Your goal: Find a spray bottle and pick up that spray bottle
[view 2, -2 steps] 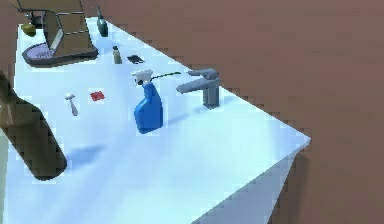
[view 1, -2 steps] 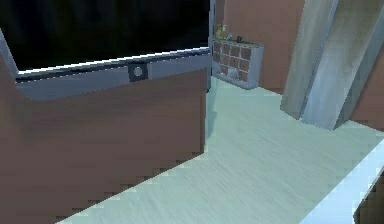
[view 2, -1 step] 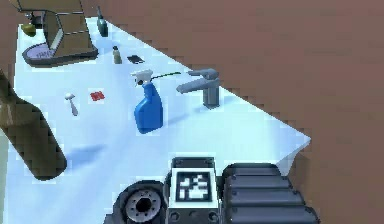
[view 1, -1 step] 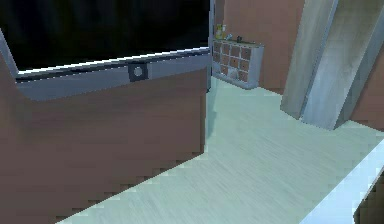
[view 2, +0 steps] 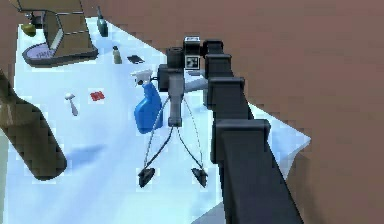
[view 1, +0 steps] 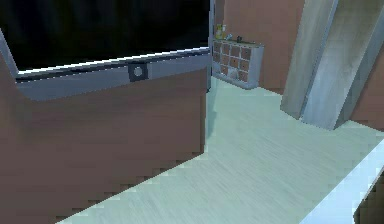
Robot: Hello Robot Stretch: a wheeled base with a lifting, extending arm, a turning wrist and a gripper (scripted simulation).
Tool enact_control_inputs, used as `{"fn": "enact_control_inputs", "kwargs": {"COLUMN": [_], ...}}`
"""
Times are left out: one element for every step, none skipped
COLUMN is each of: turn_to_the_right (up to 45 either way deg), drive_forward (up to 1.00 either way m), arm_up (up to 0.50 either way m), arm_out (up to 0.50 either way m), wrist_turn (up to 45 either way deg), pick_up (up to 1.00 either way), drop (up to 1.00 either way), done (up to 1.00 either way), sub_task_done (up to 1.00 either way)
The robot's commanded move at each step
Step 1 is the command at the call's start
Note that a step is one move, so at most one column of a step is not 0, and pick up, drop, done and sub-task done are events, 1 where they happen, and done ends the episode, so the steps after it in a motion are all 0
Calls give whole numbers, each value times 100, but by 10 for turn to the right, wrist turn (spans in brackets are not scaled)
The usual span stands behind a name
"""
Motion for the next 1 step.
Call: {"fn": "enact_control_inputs", "kwargs": {"turn_to_the_right": [0], "drive_forward": [0], "arm_up": [0], "arm_out": [0], "wrist_turn": [450], "pick_up": [0], "drop": [0], "done": [0], "sub_task_done": [0]}}
